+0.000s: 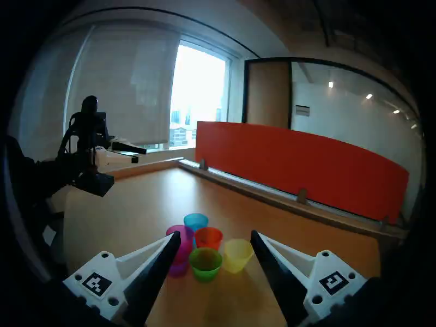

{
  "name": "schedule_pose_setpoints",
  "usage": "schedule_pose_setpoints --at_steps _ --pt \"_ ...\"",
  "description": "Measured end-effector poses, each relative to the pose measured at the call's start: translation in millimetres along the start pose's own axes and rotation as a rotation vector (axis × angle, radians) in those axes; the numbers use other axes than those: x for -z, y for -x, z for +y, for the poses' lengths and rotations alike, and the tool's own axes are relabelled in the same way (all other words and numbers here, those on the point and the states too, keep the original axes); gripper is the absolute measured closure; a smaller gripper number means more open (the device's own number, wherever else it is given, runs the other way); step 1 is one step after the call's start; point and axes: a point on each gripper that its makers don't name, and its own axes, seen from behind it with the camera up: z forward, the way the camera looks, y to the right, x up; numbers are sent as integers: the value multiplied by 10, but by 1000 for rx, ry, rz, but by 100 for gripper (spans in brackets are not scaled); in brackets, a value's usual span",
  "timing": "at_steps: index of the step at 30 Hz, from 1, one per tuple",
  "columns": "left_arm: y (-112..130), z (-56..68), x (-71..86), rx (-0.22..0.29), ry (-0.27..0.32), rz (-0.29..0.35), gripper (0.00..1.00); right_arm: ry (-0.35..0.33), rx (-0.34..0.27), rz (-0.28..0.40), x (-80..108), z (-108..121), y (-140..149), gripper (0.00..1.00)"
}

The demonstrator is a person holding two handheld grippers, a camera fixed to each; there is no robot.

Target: Pour water

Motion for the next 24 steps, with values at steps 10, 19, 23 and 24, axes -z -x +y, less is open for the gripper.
schedule_pose_setpoints --at_steps 10,19,23,24 --pt "17 17 -137 -6 49 -19 7 -55 17 -25 -54 -36 22 1" --pt "-11 27 -210 -16 69 -27 7 -71 32 -44 -33 17 -34 1" --pt "-19 42 -237 -37 86 -39 7 -78 55 -60 -14 5 -42 1" --pt "-12 44 -248 -41 90 -43 8 -82 60 -65 -13 -1 -31 0"
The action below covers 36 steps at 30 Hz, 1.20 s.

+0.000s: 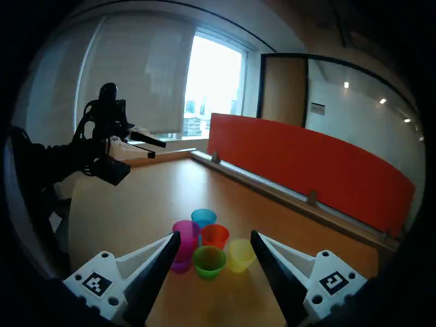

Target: Pour water

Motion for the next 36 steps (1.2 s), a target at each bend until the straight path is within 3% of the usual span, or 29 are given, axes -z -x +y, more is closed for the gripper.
schedule_pose_setpoints --at_steps 12,36 --pt "258 -46 -280 -39 56 -83 7 -43 20 -89 -132 3 228 0" --pt "1090 -36 -899 -95 199 -279 7 -110 36 -211 -608 54 798 0"
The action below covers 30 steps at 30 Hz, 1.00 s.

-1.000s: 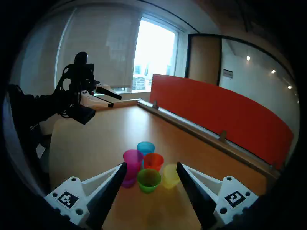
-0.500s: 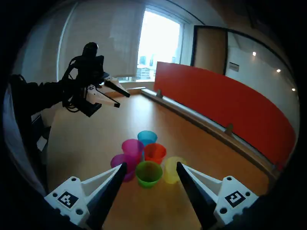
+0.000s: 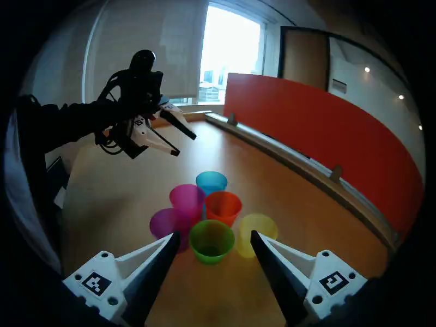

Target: Pour water

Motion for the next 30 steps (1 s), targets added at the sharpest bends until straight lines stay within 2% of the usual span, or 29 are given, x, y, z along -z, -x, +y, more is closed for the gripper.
schedule_pose_setpoints --at_steps 14,30 --pt "298 3 -308 -17 64 -82 7 -29 -14 -57 -211 30 312 0" --pt "441 45 -487 -39 87 -128 7 -40 -16 -72 -302 38 369 0"
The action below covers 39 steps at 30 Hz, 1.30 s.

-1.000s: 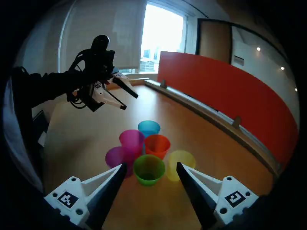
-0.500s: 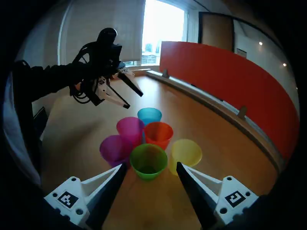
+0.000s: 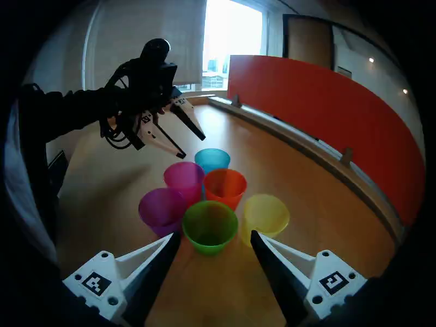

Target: Pour water

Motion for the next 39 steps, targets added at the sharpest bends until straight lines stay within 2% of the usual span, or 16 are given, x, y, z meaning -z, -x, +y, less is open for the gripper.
schedule_pose_setpoints --at_steps 11,17,39 --pt "14 57 -126 -7 32 -20 7 -5 -5 -10 -55 20 56 0" --pt "12 97 -200 -29 55 -38 7 -17 -9 -17 -124 15 88 0" --pt "-37 125 -401 -72 96 -56 7 -46 14 -44 -349 -29 216 0"
